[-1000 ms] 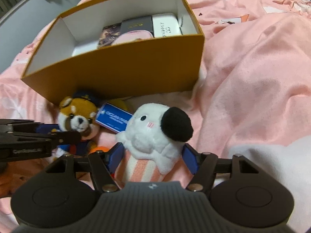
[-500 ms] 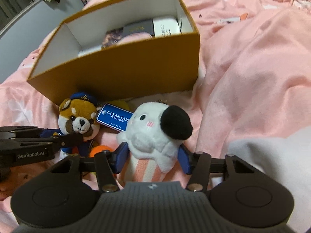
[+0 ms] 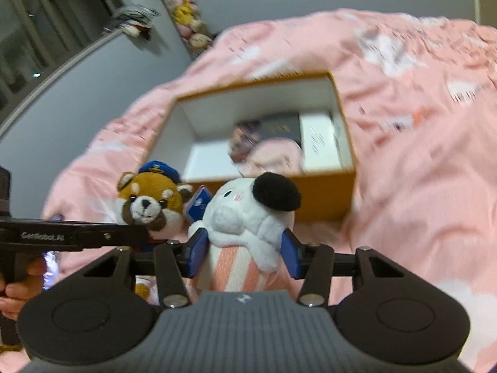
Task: Organize objects
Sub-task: 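Carry the bear and white plush over the orange box with both tools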
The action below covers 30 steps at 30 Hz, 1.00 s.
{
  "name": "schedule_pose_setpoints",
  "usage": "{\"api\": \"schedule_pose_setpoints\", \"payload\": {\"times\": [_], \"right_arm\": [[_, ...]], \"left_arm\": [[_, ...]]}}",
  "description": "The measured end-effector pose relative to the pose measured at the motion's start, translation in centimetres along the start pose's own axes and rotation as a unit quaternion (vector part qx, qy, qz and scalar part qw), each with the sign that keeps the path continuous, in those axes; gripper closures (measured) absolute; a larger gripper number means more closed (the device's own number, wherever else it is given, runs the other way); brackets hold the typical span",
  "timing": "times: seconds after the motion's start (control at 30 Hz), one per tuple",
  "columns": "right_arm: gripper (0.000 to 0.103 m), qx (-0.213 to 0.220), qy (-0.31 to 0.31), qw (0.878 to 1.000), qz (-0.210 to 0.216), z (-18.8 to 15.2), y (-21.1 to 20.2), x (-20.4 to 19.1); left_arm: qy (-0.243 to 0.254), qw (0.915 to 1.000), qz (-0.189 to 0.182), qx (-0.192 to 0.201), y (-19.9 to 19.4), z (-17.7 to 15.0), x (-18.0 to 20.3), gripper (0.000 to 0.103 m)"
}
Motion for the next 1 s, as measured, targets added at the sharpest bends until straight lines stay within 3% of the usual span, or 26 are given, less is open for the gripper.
{"api": "schedule_pose_setpoints", "payload": {"times": [0.23,0.43,0.7,1.0], "right_arm": [[0.051,0.047,-0.026,0.998,0.019,6.2,0.2,-2.8],[0.051,0.053,0.018,0.998,0.021,9.5,5.1,-2.2],[0.051,0.012,0.042,0.999,0.008,8.7,12.5,-1.5],[0.051,-0.045,0.038,0.998,0.018,7.1,17.0,-1.3]], "left_arm": [[0.005,0.9979,0.053,0.037,-1.6,6.3,-1.1,0.065],[-0.01,0.9951,0.098,-0.003,2.1,7.8,-4.0,0.065],[-0.027,0.9878,0.144,-0.052,6.5,7.4,-7.2,0.067],[0.008,0.9763,0.21,-0.051,8.4,7.0,-8.3,0.067]]}}
Point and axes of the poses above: each gripper's, at about its wrist camera, not at the fingertips, and y roughly the way its jaws point, x to its right, z to its top, the point moved 10 cm from there along y, roughly the way its jaws point, and after that the axes turned 9 degrees about y, right-handed, at the moved point
